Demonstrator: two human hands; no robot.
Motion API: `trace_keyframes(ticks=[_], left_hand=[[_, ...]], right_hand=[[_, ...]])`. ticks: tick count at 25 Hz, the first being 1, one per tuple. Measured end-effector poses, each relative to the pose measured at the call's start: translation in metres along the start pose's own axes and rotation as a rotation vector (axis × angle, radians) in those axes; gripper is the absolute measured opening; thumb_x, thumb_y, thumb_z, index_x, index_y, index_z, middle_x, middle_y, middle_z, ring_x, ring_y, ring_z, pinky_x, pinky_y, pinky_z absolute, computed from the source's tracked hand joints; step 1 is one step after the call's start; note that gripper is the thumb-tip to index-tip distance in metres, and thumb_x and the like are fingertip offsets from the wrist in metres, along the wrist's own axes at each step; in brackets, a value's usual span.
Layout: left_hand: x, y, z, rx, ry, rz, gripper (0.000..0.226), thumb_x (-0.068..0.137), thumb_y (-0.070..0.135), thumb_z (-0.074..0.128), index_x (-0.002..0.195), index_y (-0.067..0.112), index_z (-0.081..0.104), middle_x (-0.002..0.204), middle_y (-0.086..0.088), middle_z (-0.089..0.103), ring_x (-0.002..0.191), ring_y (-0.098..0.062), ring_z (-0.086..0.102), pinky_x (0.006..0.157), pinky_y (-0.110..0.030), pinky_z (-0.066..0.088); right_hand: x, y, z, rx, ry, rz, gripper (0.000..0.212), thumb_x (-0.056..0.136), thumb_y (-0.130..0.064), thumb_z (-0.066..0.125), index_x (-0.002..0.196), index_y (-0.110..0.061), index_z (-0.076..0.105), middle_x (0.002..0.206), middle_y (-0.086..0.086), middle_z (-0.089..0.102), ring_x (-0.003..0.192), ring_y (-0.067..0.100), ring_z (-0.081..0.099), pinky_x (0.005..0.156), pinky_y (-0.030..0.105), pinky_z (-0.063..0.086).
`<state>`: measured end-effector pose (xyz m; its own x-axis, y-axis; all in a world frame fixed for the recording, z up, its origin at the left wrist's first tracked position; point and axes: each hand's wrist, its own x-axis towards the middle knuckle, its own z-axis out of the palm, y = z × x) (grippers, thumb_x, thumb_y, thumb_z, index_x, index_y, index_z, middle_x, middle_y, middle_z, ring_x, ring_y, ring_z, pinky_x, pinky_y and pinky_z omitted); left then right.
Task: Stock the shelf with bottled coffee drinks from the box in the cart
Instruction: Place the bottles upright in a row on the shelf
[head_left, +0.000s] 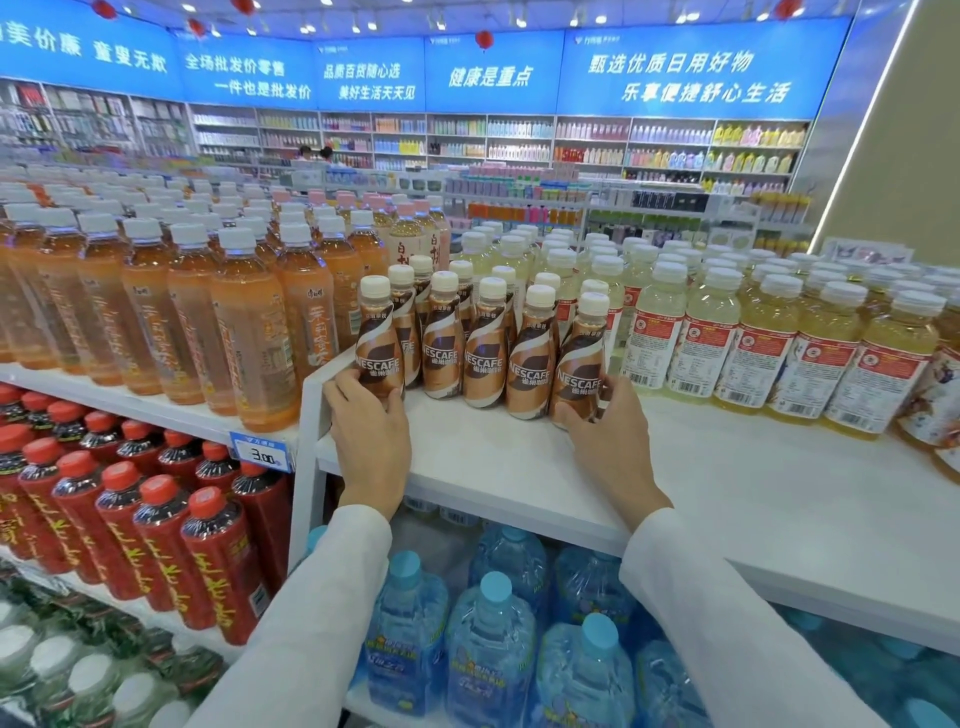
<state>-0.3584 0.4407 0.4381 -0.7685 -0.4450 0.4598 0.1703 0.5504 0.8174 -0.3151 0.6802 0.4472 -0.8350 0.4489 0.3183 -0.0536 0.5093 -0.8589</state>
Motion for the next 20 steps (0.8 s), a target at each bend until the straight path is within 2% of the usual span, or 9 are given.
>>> trace_keyframes(ticks=[3, 6, 9, 11, 13, 15, 17, 20], left_hand=[[-0.003, 0.001, -0.005, 0.003, -0.018, 0.003, 0.056, 0.095, 0.021, 0.071, 0.14, 0.008, 0.041, 0.142, -0.013, 0.046, 0.128, -0.03, 0.052, 0.105, -0.039, 0.044], [-0.011, -0.004, -0.016, 0.012, -0.047, -0.006, 0.054, 0.094, 0.022, 0.07, 0.139, 0.006, 0.044, 0.14, -0.014, 0.05, 0.127, -0.032, 0.052, 0.104, -0.042, 0.043], [-0.028, -0.015, -0.035, 0.014, -0.114, 0.025, 0.05, 0.096, 0.025, 0.066, 0.14, 0.01, 0.048, 0.139, -0.01, 0.052, 0.126, -0.027, 0.052, 0.106, -0.041, 0.041], [-0.045, -0.022, -0.053, -0.041, -0.128, 0.035, 0.045, 0.097, 0.028, 0.066, 0.138, 0.015, 0.053, 0.136, -0.004, 0.056, 0.122, -0.022, 0.054, 0.104, -0.039, 0.045], [-0.066, -0.027, -0.075, -0.118, -0.1, 0.002, 0.039, 0.096, 0.03, 0.067, 0.133, 0.019, 0.059, 0.13, 0.004, 0.062, 0.118, -0.015, 0.058, 0.101, -0.037, 0.049], [-0.093, -0.036, -0.098, -0.187, -0.073, -0.039, 0.033, 0.096, 0.031, 0.068, 0.127, 0.023, 0.063, 0.122, 0.011, 0.067, 0.112, -0.005, 0.062, 0.097, -0.029, 0.051], [-0.126, -0.049, -0.124, -0.222, -0.053, -0.097, 0.026, 0.096, 0.034, 0.068, 0.122, 0.028, 0.066, 0.113, 0.018, 0.069, 0.107, 0.003, 0.063, 0.091, -0.022, 0.051], [-0.176, -0.072, -0.164, -0.235, -0.021, -0.208, 0.02, 0.097, 0.034, 0.067, 0.117, 0.031, 0.068, 0.107, 0.022, 0.072, 0.103, 0.005, 0.065, 0.086, -0.017, 0.049]], right_hand=[[-0.003, -0.003, -0.003, 0.035, -0.024, 0.013, 0.073, 0.088, -0.033, 0.077, 0.148, -0.023, 0.036, 0.143, 0.002, 0.053, 0.128, 0.024, 0.054, 0.11, 0.044, 0.045], [-0.014, -0.004, -0.012, 0.03, -0.061, 0.022, 0.08, 0.091, -0.035, 0.074, 0.155, -0.018, 0.03, 0.149, 0.006, 0.048, 0.132, 0.026, 0.05, 0.112, 0.046, 0.043], [-0.034, -0.004, -0.028, -0.012, -0.081, 0.021, 0.068, 0.095, -0.033, 0.069, 0.152, -0.014, 0.036, 0.149, 0.008, 0.048, 0.13, 0.026, 0.051, 0.109, 0.043, 0.044], [-0.056, -0.004, -0.04, 0.018, -0.085, -0.003, 0.057, 0.097, -0.032, 0.066, 0.147, -0.017, 0.043, 0.145, 0.002, 0.052, 0.125, 0.021, 0.054, 0.106, 0.038, 0.046], [-0.083, -0.002, -0.051, 0.081, -0.104, -0.052, 0.044, 0.098, -0.034, 0.064, 0.139, -0.026, 0.051, 0.138, -0.009, 0.057, 0.12, 0.01, 0.056, 0.103, 0.03, 0.045], [-0.113, -0.001, -0.06, 0.149, -0.135, -0.084, 0.032, 0.097, -0.041, 0.062, 0.129, -0.04, 0.056, 0.128, -0.026, 0.059, 0.114, -0.004, 0.056, 0.097, 0.022, 0.043], [-0.147, 0.002, -0.063, 0.241, -0.184, -0.071, 0.027, 0.095, -0.047, 0.062, 0.122, -0.048, 0.059, 0.122, -0.036, 0.06, 0.111, -0.015, 0.055, 0.089, 0.015, 0.042], [-0.198, 0.018, -0.051, 0.378, -0.265, -0.028, 0.024, 0.093, -0.042, 0.066, 0.117, -0.042, 0.068, 0.119, -0.031, 0.066, 0.109, -0.014, 0.059, 0.084, 0.01, 0.048]])
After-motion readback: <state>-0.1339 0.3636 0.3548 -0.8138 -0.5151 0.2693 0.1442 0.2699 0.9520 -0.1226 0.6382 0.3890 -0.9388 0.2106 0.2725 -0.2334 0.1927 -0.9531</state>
